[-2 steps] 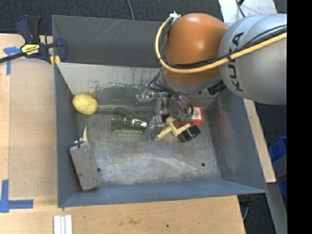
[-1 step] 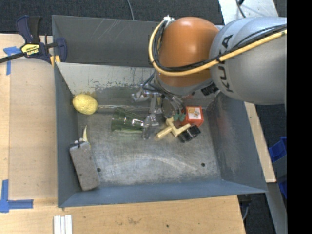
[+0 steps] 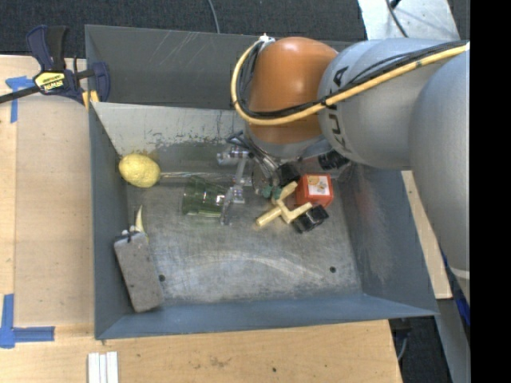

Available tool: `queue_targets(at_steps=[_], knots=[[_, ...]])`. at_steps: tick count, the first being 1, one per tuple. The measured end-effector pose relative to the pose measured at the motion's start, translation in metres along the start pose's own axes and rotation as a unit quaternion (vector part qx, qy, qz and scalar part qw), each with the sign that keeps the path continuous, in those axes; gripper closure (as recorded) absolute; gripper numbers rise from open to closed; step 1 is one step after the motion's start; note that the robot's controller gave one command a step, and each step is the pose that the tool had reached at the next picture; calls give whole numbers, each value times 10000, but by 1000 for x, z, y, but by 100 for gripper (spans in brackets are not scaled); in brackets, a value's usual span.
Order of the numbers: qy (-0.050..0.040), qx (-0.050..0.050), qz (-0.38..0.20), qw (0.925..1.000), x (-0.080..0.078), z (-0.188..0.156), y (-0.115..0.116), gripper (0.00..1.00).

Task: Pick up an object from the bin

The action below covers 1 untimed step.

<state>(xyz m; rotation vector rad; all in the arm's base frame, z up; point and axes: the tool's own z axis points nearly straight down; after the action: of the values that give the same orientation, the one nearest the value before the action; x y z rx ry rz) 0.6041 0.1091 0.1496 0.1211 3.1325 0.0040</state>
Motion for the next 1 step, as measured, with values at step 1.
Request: queue_targets(at_steps=[1], knots=[[15,13,-225,9997,-5,37,-1,0]])
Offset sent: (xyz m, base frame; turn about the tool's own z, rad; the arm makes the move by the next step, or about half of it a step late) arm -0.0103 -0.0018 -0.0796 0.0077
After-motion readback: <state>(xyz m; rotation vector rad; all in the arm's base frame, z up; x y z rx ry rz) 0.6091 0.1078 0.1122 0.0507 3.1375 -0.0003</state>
